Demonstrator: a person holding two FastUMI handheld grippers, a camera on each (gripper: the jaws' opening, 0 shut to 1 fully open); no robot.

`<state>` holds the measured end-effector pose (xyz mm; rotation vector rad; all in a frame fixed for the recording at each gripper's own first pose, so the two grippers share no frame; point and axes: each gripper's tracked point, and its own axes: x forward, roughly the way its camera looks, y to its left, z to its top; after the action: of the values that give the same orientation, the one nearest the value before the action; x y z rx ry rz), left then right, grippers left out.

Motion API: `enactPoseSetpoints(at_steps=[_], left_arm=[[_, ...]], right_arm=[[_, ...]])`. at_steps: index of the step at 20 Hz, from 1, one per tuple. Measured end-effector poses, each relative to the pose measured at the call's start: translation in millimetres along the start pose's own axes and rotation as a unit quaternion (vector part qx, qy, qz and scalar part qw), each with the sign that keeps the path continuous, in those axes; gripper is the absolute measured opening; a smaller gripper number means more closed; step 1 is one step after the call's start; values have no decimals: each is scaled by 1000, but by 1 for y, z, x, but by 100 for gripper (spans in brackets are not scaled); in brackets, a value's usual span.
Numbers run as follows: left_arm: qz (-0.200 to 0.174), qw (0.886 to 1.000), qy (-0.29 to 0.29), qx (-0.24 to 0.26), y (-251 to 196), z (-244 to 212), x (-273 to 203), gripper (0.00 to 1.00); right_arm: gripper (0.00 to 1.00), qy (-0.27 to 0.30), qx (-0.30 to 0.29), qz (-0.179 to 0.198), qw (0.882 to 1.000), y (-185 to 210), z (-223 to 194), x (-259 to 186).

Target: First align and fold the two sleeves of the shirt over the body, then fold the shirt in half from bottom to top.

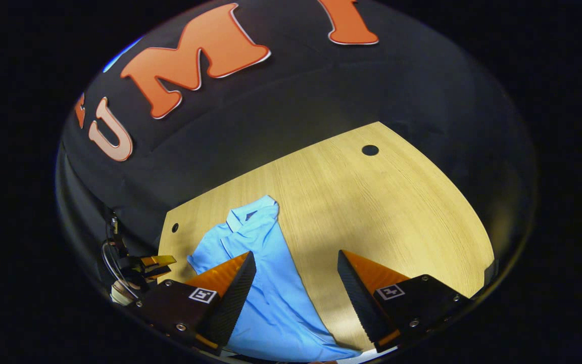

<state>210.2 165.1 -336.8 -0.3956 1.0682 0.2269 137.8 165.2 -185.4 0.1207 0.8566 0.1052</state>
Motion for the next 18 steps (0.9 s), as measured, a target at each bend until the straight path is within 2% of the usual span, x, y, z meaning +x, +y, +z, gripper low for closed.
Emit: enactPoseSetpoints(at_steps=[6,13,17,18], left_arm=[[68,996,49,-21,11,-25,51,100],[135,989,61,6,9,-31,69,99],[128,990,54,20,-7,-30,74,69],[121,991,52,29,-12,-29,75,53]], right_arm=[[99,15,29,-13,999,-59,-8,-2],[99,19,38,-23,999,-95,-11,-1],[98,12,39,-25,999,-102,-9,-2],[98,11,39,-25,999,-103,-9,-3]])
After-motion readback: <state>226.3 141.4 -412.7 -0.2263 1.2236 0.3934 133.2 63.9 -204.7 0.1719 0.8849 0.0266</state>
